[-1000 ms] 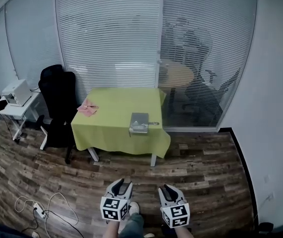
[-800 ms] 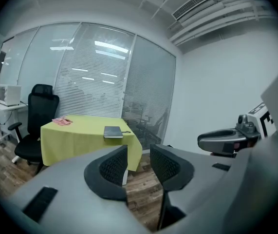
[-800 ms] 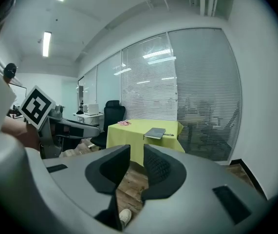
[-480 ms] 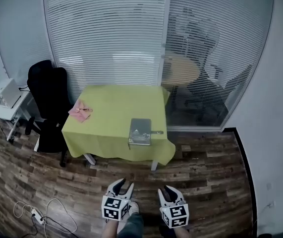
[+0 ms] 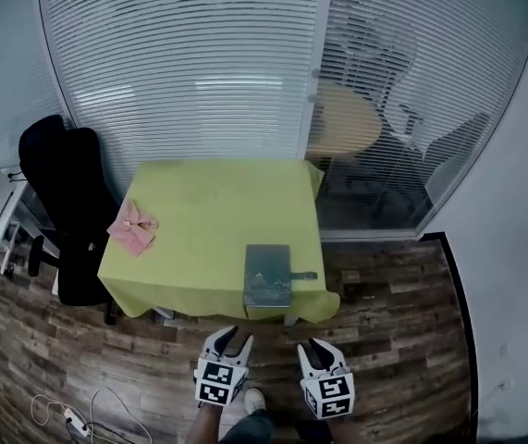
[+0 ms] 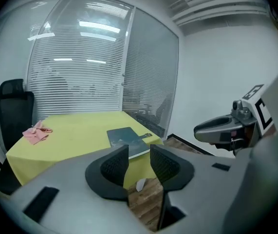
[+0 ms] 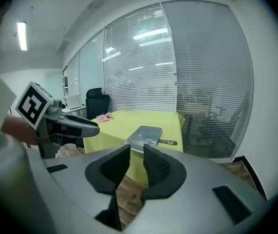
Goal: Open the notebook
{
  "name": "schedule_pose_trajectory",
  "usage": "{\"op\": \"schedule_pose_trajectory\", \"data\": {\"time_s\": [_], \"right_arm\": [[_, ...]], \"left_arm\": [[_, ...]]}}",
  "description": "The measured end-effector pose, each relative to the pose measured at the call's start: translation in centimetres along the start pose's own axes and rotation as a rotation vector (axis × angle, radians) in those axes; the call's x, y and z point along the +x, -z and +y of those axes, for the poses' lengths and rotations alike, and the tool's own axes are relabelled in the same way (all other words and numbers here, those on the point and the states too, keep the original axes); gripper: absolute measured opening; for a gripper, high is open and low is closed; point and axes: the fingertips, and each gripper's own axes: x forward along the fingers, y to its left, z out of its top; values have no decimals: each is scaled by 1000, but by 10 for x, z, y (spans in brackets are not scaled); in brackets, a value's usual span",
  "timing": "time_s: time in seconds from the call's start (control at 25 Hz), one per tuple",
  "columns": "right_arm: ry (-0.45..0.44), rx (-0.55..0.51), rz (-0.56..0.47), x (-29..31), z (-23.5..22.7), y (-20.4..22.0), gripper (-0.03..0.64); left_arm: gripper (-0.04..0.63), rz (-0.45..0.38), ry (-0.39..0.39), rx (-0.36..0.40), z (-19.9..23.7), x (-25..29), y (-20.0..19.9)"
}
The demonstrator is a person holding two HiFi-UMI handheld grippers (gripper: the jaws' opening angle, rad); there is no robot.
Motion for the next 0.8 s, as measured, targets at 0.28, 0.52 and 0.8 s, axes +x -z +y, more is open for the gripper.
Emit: {"op": "schedule_pose_trajectory", "data": {"time_s": [0.28, 0.52, 0.8], "right_arm": [[50, -2, 45, 47, -18, -10, 98], [96, 10, 34, 51, -36, -21, 98], [99, 27, 30, 61, -51, -22, 98]], "left_arm": [[150, 50, 57, 40, 35, 47, 0], [150, 65, 95, 50, 41, 70, -4], [150, 74, 115, 79, 35, 89, -12]]}}
